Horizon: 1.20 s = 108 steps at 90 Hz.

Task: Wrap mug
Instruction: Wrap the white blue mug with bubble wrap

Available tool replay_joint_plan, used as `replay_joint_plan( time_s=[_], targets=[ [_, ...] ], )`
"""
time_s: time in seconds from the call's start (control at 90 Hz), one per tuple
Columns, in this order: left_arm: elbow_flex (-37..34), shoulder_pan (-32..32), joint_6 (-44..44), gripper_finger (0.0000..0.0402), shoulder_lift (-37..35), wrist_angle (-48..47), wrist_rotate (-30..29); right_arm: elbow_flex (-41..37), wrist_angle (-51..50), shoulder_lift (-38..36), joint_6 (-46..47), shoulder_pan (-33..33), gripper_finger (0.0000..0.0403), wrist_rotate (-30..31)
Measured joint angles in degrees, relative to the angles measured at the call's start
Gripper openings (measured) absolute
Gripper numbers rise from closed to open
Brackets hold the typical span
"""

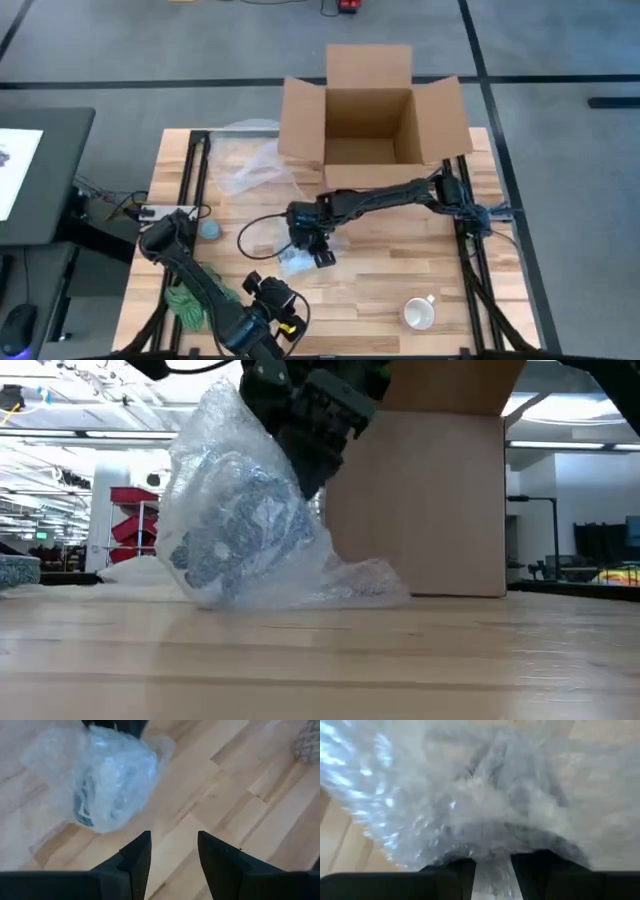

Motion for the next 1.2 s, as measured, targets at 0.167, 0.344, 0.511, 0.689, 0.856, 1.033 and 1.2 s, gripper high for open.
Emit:
replay_joint_plan(
  time_s=[0.167, 0.344, 0.511, 0.689, 0.856, 1.033, 1.2],
  targets=[
    [0.0, -0.7, -1.0, 0.0141, 0.0, 0.2, 0.1, 4.3, -3.0, 0.0, -1.2, 0.2, 0.0107, 0.0],
    [0.0, -1.4, -1.2, 0.0141, 0.0, 0.4, 0.1, 8.7, -5.9, -0.2, -3.6, 0.0, 0.0107, 0.0],
    [0.0, -1.8, -1.3, 0.0141, 0.0, 0.4, 0.1, 12.1, -8.6, -0.2, -4.9, -0.1, 0.0107, -0.1],
    [0.0, -2.1, -1.9, 0.0141, 0.0, 0.4, 0.1, 12.8, -9.1, -0.2, -5.8, 0.4, 0.0107, -0.3],
    [0.0, -2.6, -2.9, 0.0141, 0.0, 0.4, 0.0, 12.8, -9.2, -0.2, -6.8, 1.6, 0.0107, -0.3],
    [0.0, -2.7, -3.3, 0.0141, 0.0, 0.4, 0.0, 12.8, -9.3, -0.2, -7.9, 2.5, 0.0107, -0.5],
    [0.0, -2.7, -3.2, 0.0141, 0.0, 0.4, 0.0, 12.8, -9.3, -0.2, -7.9, 2.2, 0.0107, -0.5]
  ],
)
